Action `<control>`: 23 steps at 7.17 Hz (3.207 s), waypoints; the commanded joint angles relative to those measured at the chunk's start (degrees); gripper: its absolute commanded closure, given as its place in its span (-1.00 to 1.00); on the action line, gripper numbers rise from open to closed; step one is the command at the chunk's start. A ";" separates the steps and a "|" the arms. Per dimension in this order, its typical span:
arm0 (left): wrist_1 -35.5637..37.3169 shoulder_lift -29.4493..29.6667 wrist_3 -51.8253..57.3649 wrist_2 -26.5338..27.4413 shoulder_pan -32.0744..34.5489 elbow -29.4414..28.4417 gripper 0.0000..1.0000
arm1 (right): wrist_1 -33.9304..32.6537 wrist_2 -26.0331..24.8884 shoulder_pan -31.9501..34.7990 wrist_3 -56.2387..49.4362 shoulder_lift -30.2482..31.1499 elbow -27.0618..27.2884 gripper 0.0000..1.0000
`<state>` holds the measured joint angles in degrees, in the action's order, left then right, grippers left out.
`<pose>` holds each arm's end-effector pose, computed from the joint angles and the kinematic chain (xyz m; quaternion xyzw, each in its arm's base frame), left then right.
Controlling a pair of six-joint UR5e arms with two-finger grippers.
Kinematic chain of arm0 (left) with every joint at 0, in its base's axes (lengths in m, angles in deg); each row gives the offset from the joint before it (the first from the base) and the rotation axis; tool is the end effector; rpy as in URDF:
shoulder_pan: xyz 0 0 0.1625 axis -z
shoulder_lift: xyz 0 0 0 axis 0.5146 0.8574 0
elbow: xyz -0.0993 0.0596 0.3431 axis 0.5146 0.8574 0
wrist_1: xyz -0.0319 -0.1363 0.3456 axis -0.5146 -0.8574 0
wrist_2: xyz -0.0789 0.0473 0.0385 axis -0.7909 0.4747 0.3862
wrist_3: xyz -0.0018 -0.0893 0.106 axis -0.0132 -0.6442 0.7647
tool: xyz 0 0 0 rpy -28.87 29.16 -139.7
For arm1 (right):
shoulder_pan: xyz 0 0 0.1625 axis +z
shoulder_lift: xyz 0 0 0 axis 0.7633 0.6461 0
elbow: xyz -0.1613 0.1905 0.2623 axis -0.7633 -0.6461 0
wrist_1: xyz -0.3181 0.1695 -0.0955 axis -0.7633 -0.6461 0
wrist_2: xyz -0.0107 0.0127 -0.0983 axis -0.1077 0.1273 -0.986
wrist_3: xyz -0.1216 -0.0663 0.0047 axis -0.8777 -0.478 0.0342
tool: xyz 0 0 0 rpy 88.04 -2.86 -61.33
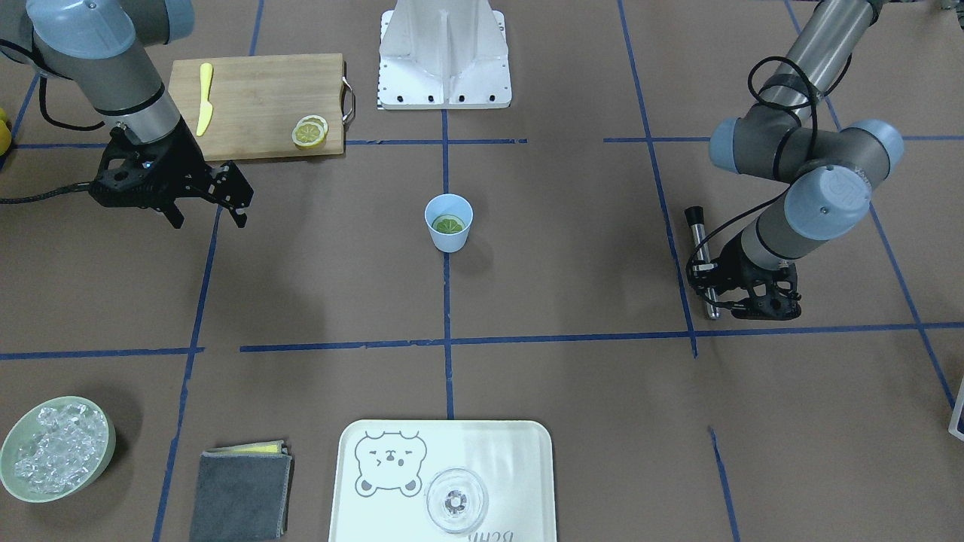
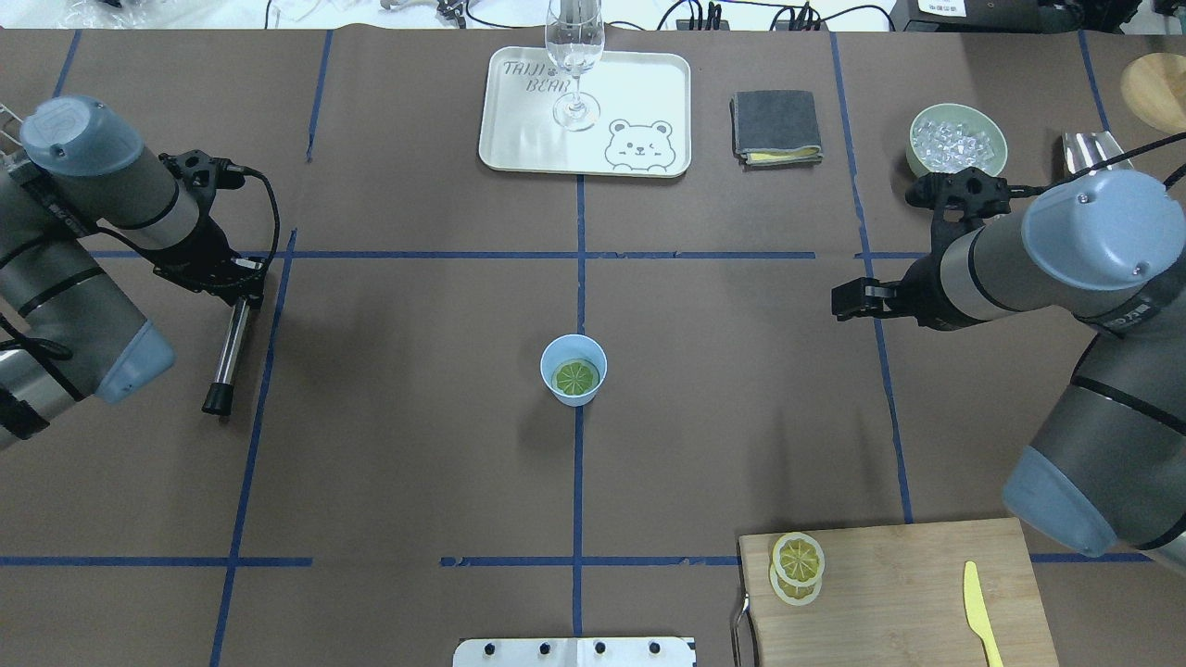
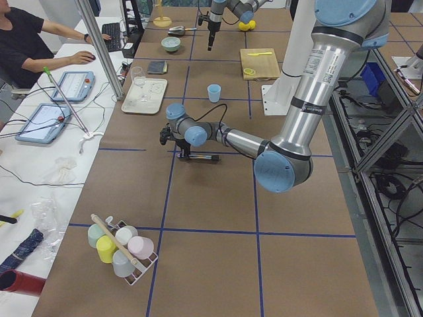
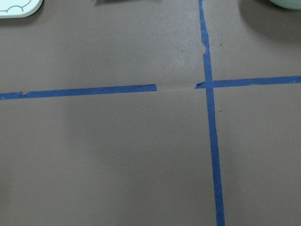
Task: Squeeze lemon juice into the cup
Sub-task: 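Grasp the metal muddler with the left gripper and lift it upright, then carry the upright muddler with the left gripper over the blue cup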
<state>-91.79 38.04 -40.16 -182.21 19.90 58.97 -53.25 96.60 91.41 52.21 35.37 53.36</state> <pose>0.3396 -0.4991 0.4627 -0.0060 0.3950 0.0439 0.9176 -0.3172 -0.4021 0.3487 0.0864 -0.3974 0.0670 0.9111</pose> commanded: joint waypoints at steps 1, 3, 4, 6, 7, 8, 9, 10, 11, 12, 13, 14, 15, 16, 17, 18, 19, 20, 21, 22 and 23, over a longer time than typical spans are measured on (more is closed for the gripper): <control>2.06 -0.83 -0.10 -0.09 1.59 8.60 1.00 | 0.02 -0.07 0.00 0.04 -0.06 0.22 -1.00; 4.28 -2.42 -5.42 4.00 3.27 19.17 1.00 | 0.11 -0.24 0.00 0.13 -0.49 0.40 -1.00; 3.93 -1.89 -10.94 12.04 2.40 23.03 1.00 | 0.11 -0.42 0.00 0.13 -0.67 0.31 -1.00; 1.21 -1.98 -13.70 19.01 -2.85 30.77 1.00 | 0.11 -0.51 0.00 0.22 -0.76 1.01 -1.00; -0.89 -0.93 -13.63 23.59 -5.40 32.02 1.00 | 0.20 -0.68 0.00 0.22 -0.67 1.10 -1.00; -4.65 0.91 -13.72 24.85 -7.08 31.17 1.00 | 0.20 -0.68 0.00 0.22 -0.67 1.19 -1.00; -5.12 3.88 -13.29 31.22 -11.62 30.38 1.00 | 0.20 -0.68 0.00 0.22 -0.67 1.19 -1.00; -9.22 5.74 -13.28 32.76 -12.19 28.71 1.00 | 0.11 -0.68 0.00 0.22 -0.76 1.19 -1.00; -16.48 5.41 -13.19 37.48 -13.41 28.52 1.00 | 0.11 -0.68 0.00 0.22 -0.76 1.19 -1.00; -18.90 5.41 -13.19 46.40 -16.73 28.52 1.00 | 0.11 -0.68 0.00 0.22 -0.76 1.10 -1.00; -23.19 5.49 -13.28 59.10 -23.12 27.65 1.00 | 0.11 -0.68 0.18 0.13 -0.76 1.10 -1.00; -32.11 5.23 -13.11 63.67 -24.92 23.29 1.00 | 0.11 -0.51 0.44 0.13 -0.67 1.10 -1.00; -40.90 5.06 -8.93 65.19 -26.51 18.46 1.00 | 0.11 -0.42 0.53 0.13 -0.76 1.10 -1.00; -44.99 5.14 -0.71 68.08 -27.13 18.24 1.00 | 0.11 -0.42 0.79 0.13 -0.76 1.10 -1.00; -45.90 5.23 2.94 68.37 -27.40 17.89 1.00 | 0.11 -0.42 0.79 0.13 -0.76 1.10 -1.00; -45.82 5.84 5.24 68.46 -27.84 17.89 1.00 | 0.02 -0.42 0.79 0.13 -0.76 1.10 -1.00; -45.82 6.37 7.27 68.55 -31.06 17.10 1.00 | 0.02 -0.42 0.79 0.13 -0.67 1.10 -1.00; -45.73 7.16 7.37 70.38 -33.01 15.96 1.00 | 0.02 -0.42 1.14 0.13 -0.41 1.10 -1.00; -45.91 7.69 7.55 72.92 -34.42 14.47 1.00 | 0.02 -0.16 1.93 0.04 0.03 1.10 -1.00; -45.91 8.56 7.46 73.03 -34.43 14.46 1.00 | 0.02 0.37 2.37 0.04 0.12 1.19 -1.00; -45.91 9.61 7.64 73.03 -34.43 14.46 1.00 | 0.02 0.46 2.46 0.04 0.12 1.19 -1.00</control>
<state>-137.68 46.49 -32.70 -109.59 -14.25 73.67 -53.23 96.79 93.55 52.26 35.40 54.51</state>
